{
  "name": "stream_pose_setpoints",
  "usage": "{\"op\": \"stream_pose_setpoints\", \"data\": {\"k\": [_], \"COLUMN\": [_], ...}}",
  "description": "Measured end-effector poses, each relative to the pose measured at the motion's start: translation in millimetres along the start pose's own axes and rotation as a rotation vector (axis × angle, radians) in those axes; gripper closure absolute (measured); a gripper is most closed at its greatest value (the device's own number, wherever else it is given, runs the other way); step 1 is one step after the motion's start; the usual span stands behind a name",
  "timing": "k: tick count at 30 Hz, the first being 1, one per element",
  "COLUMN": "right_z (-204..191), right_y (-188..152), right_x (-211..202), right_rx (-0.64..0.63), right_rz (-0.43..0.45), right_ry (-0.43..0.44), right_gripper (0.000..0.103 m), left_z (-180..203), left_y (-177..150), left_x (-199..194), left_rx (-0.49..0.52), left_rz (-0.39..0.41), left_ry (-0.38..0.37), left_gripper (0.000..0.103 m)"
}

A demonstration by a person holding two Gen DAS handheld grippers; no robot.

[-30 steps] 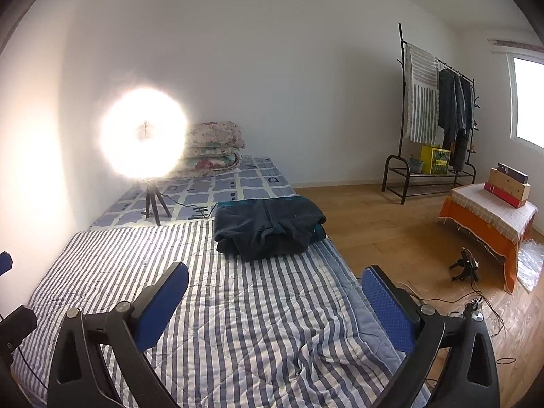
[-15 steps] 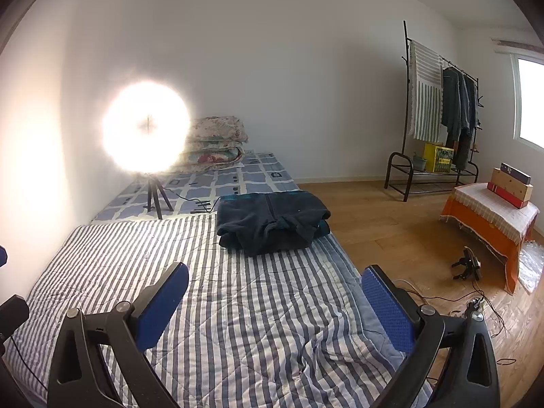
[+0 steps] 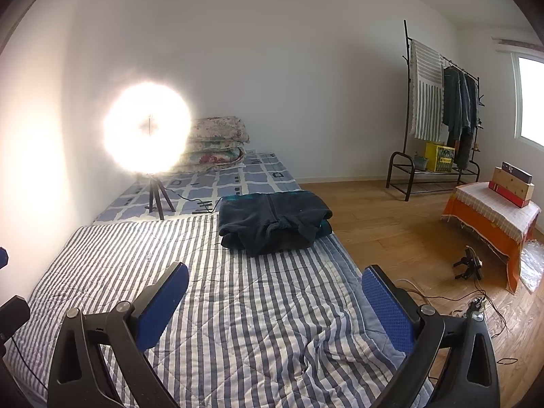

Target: Fold large clothes

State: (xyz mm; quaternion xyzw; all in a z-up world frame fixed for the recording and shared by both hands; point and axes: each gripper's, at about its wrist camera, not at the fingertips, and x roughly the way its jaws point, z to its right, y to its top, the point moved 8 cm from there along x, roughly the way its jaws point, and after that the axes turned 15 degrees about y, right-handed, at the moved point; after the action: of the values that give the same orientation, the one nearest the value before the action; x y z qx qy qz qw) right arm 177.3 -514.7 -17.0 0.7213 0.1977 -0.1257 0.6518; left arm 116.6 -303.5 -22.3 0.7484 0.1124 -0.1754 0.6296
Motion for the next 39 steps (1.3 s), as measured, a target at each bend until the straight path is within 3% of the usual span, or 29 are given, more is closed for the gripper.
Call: {"op": "stream_pose_setpoints", "data": {"k": [39], "right_z": [2.4], "right_y": [-2.1], "right_x": [4.4], "right_rx": [-0.019], "right_rz": [-0.020], "right_ry": [0.013], "right_gripper": [0.000], "left_z": [3.2], "left_y": [0.4], "left_x": [-4.6], "left_rx": [-0.027], "left_rz": [-0.005], "left_ry": [0.007], "left_gripper": [0.000]}}
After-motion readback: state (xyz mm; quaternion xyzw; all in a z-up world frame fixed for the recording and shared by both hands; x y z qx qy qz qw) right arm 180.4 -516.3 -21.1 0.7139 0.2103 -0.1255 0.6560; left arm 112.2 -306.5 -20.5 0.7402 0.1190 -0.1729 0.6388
